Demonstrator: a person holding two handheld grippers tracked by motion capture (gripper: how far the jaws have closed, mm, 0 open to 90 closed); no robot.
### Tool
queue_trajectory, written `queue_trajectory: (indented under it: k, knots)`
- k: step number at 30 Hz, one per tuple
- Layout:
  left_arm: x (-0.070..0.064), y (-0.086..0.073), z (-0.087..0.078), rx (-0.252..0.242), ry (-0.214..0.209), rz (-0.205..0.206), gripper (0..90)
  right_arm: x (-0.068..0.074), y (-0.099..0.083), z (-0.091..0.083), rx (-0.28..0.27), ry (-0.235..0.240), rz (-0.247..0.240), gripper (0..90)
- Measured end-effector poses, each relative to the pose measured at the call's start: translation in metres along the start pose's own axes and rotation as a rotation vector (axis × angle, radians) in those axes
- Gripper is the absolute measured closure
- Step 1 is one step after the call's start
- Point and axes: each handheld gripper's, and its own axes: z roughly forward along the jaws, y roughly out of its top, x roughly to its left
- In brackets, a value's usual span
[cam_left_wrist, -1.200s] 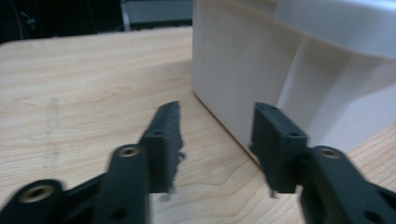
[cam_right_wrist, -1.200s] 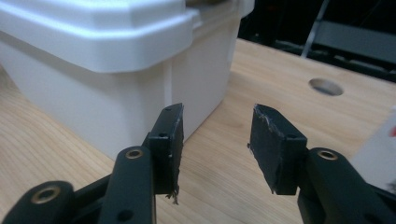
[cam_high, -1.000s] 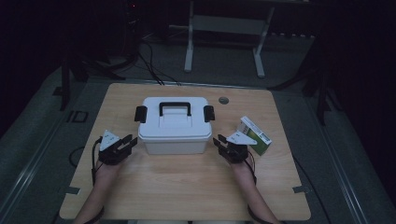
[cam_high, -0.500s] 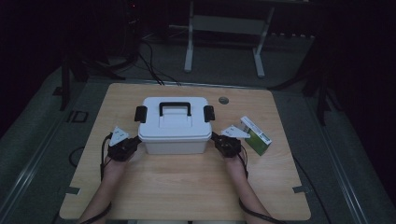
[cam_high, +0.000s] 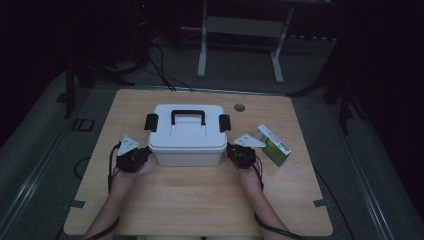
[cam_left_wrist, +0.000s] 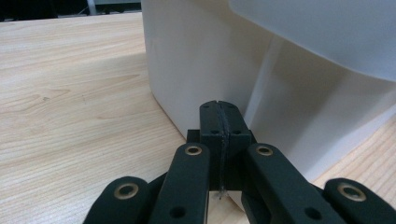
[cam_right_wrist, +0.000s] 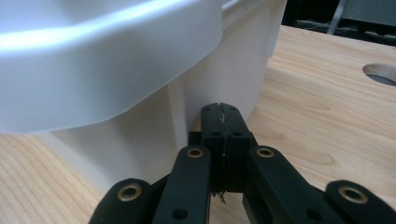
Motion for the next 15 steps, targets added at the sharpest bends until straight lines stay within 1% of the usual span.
queue_trajectory:
  k: [1, 3, 4, 6, 8, 11, 15]
  knots:
    - [0.0, 0.0, 0.0, 0.0, -0.004, -0.005, 89.8, 0.0, 0.0, -0.001, 0.0, 0.003, 0.001, 89.9]
    - [-0.002, -0.002, -0.002, -0.002, -0.01, 0.001, 89.8, -0.001, -0.002, -0.002, -0.005, 0.01, 0.006, 89.9]
    - [-0.003, -0.002, -0.003, -0.003, -0.014, -0.006, 89.8, -0.001, -0.003, -0.004, -0.005, 0.012, 0.009, 89.9]
    - [-0.005, -0.003, -0.004, -0.001, -0.014, 0.001, 89.8, 0.001, -0.003, -0.006, 0.0, 0.007, 0.005, 89.9]
    - [-0.006, -0.004, -0.005, -0.002, -0.021, -0.005, 89.8, 0.002, -0.004, -0.008, 0.002, 0.008, 0.004, 90.0]
    - [-0.009, -0.006, -0.007, -0.003, -0.029, 0.001, 89.8, 0.001, -0.007, -0.013, -0.001, 0.02, 0.021, 90.0]
    - [-0.014, -0.007, -0.01, 0.002, -0.034, 0.013, 89.8, 0.001, -0.01, -0.018, -0.006, 0.03, 0.025, 90.0]
